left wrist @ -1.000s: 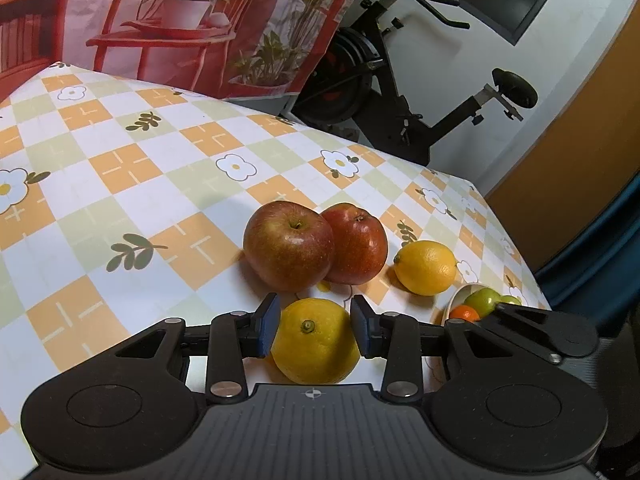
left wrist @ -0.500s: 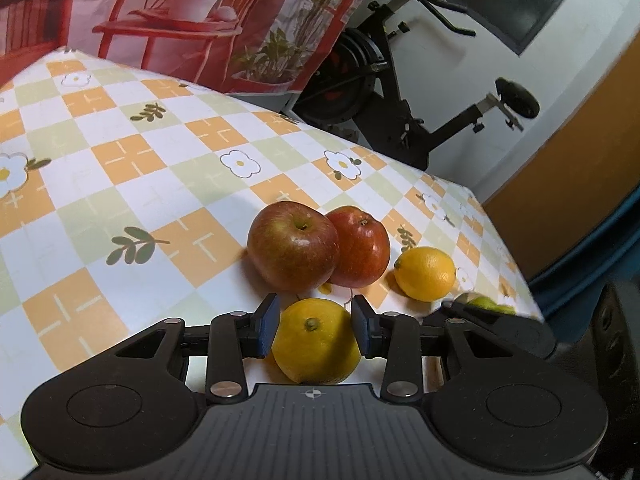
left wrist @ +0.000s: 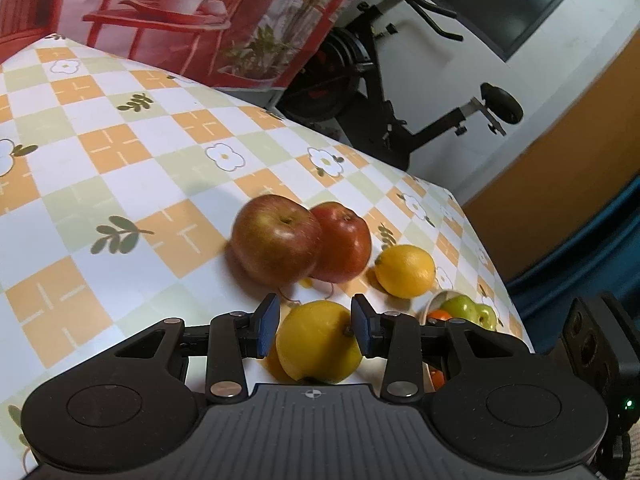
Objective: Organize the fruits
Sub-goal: 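Carry the left gripper's lemon over the plate while the right gripper carries its lemon there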
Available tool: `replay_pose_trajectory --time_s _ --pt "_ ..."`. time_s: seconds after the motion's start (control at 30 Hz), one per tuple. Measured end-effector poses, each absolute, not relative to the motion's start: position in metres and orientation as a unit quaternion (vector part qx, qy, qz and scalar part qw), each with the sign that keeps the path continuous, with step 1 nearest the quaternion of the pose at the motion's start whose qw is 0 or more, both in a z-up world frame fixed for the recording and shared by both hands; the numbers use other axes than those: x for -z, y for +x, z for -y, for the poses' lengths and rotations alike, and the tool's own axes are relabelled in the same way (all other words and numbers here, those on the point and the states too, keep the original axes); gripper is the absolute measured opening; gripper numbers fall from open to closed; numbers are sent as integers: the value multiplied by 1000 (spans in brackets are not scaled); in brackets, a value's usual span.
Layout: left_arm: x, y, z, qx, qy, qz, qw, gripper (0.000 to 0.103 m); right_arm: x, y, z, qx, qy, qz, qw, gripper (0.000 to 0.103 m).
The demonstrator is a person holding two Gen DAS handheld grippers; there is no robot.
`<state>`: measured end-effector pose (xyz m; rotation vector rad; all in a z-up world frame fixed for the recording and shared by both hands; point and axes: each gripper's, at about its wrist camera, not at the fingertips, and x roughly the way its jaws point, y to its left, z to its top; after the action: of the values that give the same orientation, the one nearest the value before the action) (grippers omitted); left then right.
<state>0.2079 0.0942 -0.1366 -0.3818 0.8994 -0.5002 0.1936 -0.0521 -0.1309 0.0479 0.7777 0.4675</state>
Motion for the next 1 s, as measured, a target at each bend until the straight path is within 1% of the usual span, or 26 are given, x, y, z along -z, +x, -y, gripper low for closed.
replay_pose_trajectory --time_s 0.43,0.77,1.0 --pt "141 204 -86 264 -173 -445 838 40 128 188 51 -222 27 -385 895 50" --pt "143 202 -82 266 -166 -444 840 41 129 186 56 -221 41 -387 894 51" --pt "141 199 -79 265 -160 -442 842 42 129 181 57 -219 42 -383 896 50"
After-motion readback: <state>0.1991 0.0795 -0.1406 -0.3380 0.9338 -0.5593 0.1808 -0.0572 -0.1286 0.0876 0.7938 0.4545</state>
